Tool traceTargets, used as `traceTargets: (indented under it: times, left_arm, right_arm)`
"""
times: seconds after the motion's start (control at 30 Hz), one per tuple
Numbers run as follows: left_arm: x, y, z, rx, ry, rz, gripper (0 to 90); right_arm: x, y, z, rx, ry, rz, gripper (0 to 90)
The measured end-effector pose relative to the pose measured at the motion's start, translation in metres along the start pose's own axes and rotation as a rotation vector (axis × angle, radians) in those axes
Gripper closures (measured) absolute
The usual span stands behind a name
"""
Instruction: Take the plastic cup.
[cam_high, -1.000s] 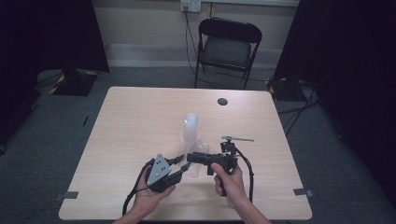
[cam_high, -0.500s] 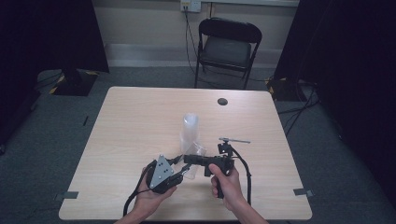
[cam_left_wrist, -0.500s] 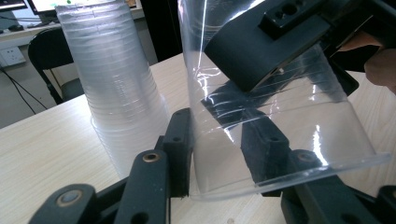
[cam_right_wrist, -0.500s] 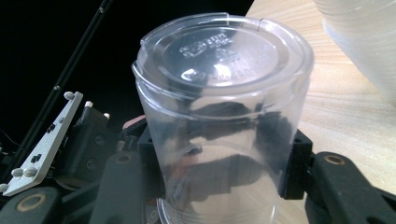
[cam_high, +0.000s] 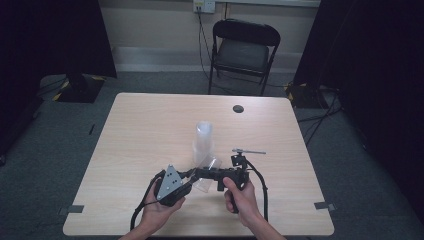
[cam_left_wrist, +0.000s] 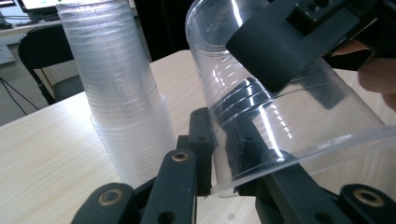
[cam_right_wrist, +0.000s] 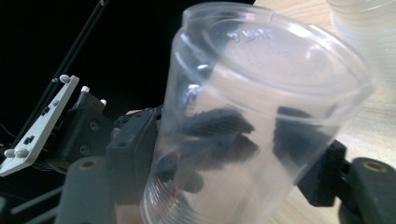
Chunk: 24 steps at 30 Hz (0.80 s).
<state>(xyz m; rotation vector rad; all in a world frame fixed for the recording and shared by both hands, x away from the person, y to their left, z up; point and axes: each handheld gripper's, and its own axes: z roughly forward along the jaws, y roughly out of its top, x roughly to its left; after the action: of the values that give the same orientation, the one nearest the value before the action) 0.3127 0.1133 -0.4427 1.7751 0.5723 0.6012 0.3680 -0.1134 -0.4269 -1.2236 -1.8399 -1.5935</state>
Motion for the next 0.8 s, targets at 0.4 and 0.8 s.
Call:
traceTargets:
  times: [0.4, 0.8]
  left_arm:
    - [0.004, 0.001, -0.003, 0.023, -0.040, -0.041, 82.9]
    - [0.014, -0.002, -0.005, 0.023, -0.026, -0.089, 84.1]
  right_arm:
    - [0.001, -0.001, -0.001, -0.006, -0.022, -0.091, 23.4]
    - [0.000, 0.001, -0.005, -0.002, -0.019, -0.101, 19.0]
